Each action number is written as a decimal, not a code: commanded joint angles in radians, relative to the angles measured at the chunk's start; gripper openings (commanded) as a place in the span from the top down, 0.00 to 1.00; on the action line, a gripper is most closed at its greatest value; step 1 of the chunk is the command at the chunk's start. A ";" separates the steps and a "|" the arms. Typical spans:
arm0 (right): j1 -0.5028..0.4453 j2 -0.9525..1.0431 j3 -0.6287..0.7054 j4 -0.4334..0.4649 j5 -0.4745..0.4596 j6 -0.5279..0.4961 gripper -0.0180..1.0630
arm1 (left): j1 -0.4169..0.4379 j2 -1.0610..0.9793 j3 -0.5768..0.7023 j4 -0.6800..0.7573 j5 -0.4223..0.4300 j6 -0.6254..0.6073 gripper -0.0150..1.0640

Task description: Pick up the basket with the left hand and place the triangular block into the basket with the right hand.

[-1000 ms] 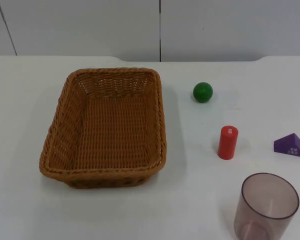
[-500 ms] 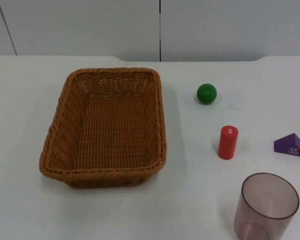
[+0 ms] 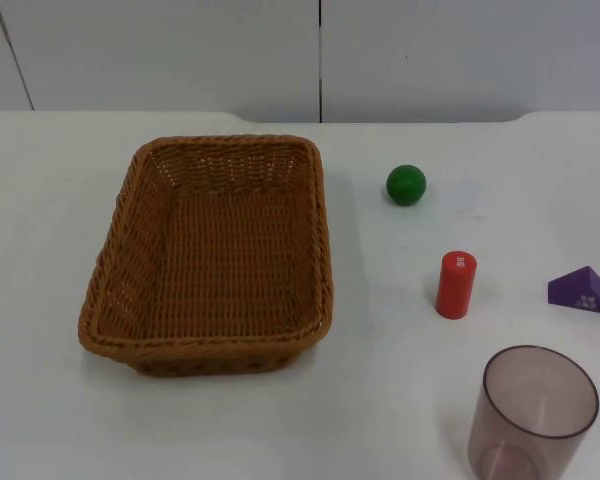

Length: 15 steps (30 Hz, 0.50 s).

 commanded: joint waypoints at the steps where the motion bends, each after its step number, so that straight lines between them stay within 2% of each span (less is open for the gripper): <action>1: -0.002 0.039 -0.006 0.002 -0.071 0.002 0.12 | -0.005 0.055 -0.007 -0.025 -0.019 -0.004 0.08; 4: -0.002 0.092 -0.006 0.013 -0.122 0.002 0.12 | -0.005 0.112 -0.007 -0.033 -0.040 -0.004 0.08; 15: -0.002 0.143 -0.006 0.031 -0.129 -0.002 0.12 | -0.005 0.276 -0.007 -0.129 -0.107 0.015 0.08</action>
